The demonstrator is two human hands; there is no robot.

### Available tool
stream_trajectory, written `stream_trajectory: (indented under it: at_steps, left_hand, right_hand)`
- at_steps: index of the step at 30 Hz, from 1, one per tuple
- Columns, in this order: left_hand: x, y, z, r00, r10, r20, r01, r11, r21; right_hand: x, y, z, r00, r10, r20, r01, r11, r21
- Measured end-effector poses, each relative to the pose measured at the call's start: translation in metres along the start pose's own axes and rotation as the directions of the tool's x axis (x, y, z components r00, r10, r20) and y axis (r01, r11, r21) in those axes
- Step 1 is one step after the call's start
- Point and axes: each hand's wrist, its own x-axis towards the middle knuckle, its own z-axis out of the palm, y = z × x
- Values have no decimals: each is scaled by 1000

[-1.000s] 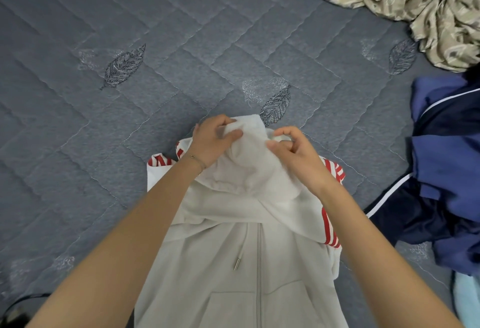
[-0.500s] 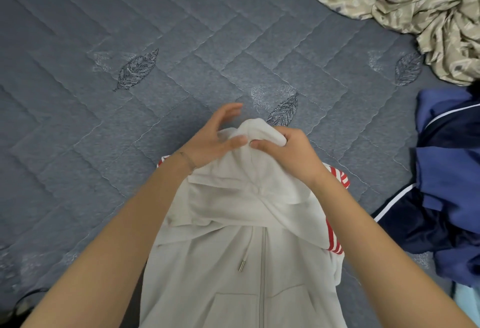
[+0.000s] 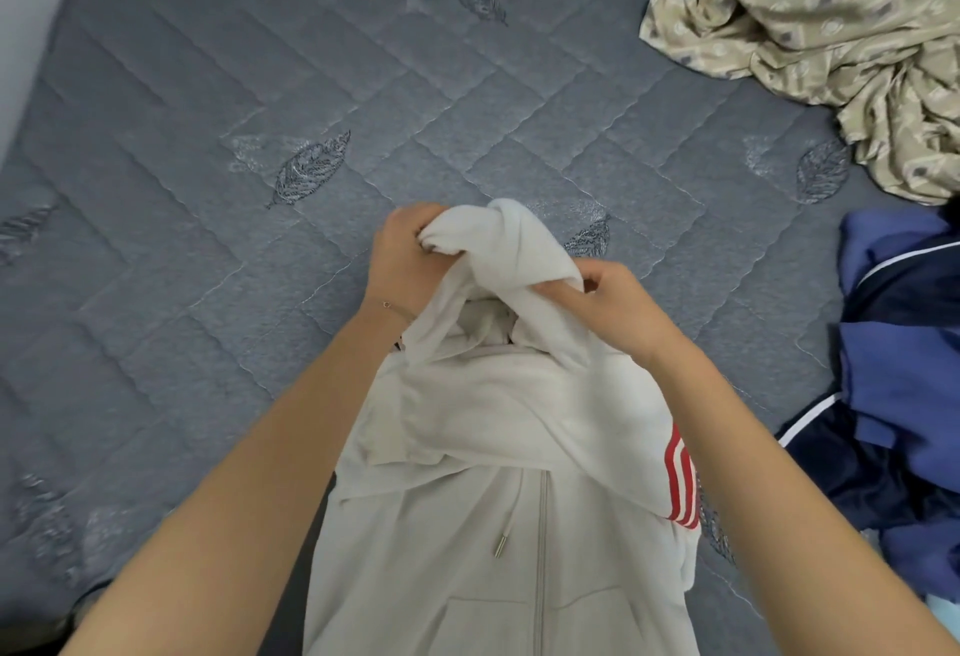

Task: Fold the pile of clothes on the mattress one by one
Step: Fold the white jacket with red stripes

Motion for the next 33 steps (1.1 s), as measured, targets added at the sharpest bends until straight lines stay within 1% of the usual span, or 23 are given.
stream_trajectory:
  at_steps: [2, 4, 5, 7, 8, 10, 11, 12, 13, 14, 15, 16, 17, 18, 19, 21, 22, 23, 24, 26, 30, 31, 33]
  left_hand:
    - [-5, 2, 1, 1000, 29, 5, -29, 1000, 11]
    - [-25, -8, 0, 996, 22, 87, -23, 1000, 15]
    - [-39, -19, -2, 989, 8, 146, -12, 1000, 26]
    - [-71, -46, -5, 956, 13, 294, -47, 993, 108]
    - [-87, -60, -5, 917, 4, 399, -84, 979, 184]
    - [-119, -81, -2, 793, -90, 602, -189, 904, 384]
    - [-134, -88, 0, 732, -139, 667, -256, 851, 458]
    - [-146, -94, 2, 692, -169, 701, -294, 822, 489]
    - [-155, -97, 4, 676, -182, 714, -295, 821, 489]
    - [-163, -98, 6, 685, -183, 706, -267, 838, 476]
    - [-169, -98, 9, 711, -181, 679, -229, 853, 468]
    - [-175, -96, 12, 744, -186, 642, -202, 853, 481]
    - [-182, -95, 15, 772, -199, 604, -196, 829, 524]
    - [-190, -96, 20, 792, -214, 572, -218, 777, 591]
    - [-199, -97, 24, 798, -236, 554, -252, 705, 663]
    - [-215, -96, 34, 790, -304, 532, -287, 584, 759]
    - [-221, -95, 38, 792, -322, 519, -291, 548, 785]
    - [-226, -94, 41, 801, -324, 503, -289, 527, 799]
    - [-230, -93, 42, 815, -316, 485, -275, 527, 804]
    - [-242, -90, 40, 848, -272, 454, -238, 570, 786]
    - [-286, -75, 27, 912, -89, 401, -229, 700, 676]
    - [-299, -71, 23, 927, -65, 369, -213, 719, 662]
    - [-326, -66, 19, 945, -84, 316, -156, 734, 661]
  right_hand:
    - [1, -1, 0, 996, -59, -67, 56, 998, -42]
    - [-7, 8, -2, 988, -113, -100, 106, 991, -79]
    - [-15, 18, -4, 991, -111, -81, 103, 989, -102]
    - [-36, 43, -3, 999, -49, 14, 51, 984, -172]
    - [-47, 57, 0, 998, 1, 66, 14, 975, -222]
    - [-68, 86, 12, 978, 89, 190, -28, 953, -301]
    - [-78, 99, 19, 961, 135, 241, -56, 950, -308]
    - [-87, 108, 26, 942, 179, 285, -89, 950, -300]
    - [-94, 116, 34, 924, 215, 317, -121, 949, -290]
    - [-101, 122, 41, 916, 231, 327, -129, 944, -304]
    - [-105, 127, 48, 926, 217, 308, -105, 934, -340]
    - [-109, 131, 57, 947, 188, 259, -78, 920, -384]
    - [-114, 134, 66, 966, 167, 198, -67, 900, -430]
    - [-119, 136, 75, 972, 172, 157, -74, 868, -491]
    - [-124, 140, 84, 969, 199, 146, -81, 816, -572]
    - [-136, 150, 101, 950, 270, 159, -65, 667, -742]
    - [-140, 154, 108, 949, 280, 145, -63, 620, -782]
    - [-145, 155, 114, 956, 271, 115, -77, 608, -790]
    - [-149, 155, 118, 964, 254, 77, -104, 627, -772]
    - [-162, 153, 127, 979, 205, -7, -150, 693, -706]
    - [-209, 151, 147, 979, 109, -175, -193, 779, -597]
    - [-221, 151, 152, 974, 113, -198, -209, 789, -578]
    - [-243, 154, 161, 963, 149, -223, -251, 793, -554]
